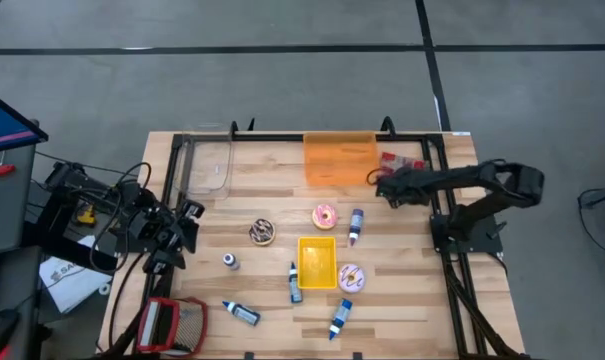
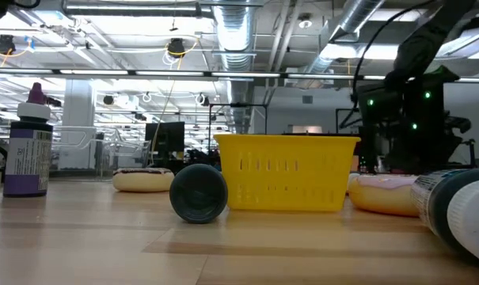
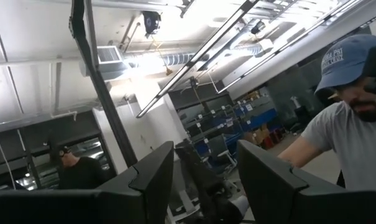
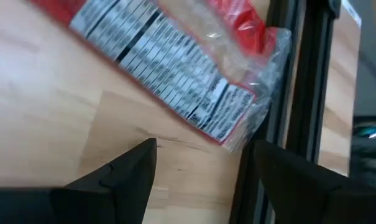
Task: Pick & Place Food Item
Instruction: Put the red popcorn bag into the orange bin
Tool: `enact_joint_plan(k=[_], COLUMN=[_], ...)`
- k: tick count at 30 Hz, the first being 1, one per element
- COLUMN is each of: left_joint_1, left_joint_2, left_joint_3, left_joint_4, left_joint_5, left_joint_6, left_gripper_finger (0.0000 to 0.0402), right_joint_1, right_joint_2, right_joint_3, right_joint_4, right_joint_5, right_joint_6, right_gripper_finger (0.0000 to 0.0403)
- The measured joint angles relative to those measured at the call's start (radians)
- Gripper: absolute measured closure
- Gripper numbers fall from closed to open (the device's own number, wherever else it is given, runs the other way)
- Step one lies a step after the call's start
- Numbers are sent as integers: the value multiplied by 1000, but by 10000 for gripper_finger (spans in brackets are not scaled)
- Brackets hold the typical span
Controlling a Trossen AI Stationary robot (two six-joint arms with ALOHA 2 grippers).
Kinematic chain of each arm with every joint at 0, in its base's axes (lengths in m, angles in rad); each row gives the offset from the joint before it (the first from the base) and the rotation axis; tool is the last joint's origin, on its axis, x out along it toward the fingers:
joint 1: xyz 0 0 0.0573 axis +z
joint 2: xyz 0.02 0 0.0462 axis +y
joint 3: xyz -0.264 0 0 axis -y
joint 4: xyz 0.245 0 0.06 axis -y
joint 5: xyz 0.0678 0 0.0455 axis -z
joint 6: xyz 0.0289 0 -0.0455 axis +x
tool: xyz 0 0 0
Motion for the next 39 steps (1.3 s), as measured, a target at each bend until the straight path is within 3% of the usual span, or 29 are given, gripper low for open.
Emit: enact_joint_plan(k=[7, 15, 28, 39], left_joint_1=[0, 0, 0, 0], left_joint_2=[0, 0, 0, 0], left_joint_3=[0, 0, 0, 0], left_joint_4=[-7, -7, -26, -25], left_joint_5=[-12, -14, -19, -19], left_joint_6=[0, 0, -3, -7], left_gripper_finger=[231, 231, 231, 231], right_joint_1=[63, -23, -148, -216], right_joint_2=[156, 232, 262, 258], right_joint_3=[15, 102, 132, 135], right_joint_4=[-14, -30, 45, 166], right_joint_5=[87, 132, 206, 175], right_joint_6=[6, -96, -233, -429], right_gripper_finger=[139, 139, 141, 193])
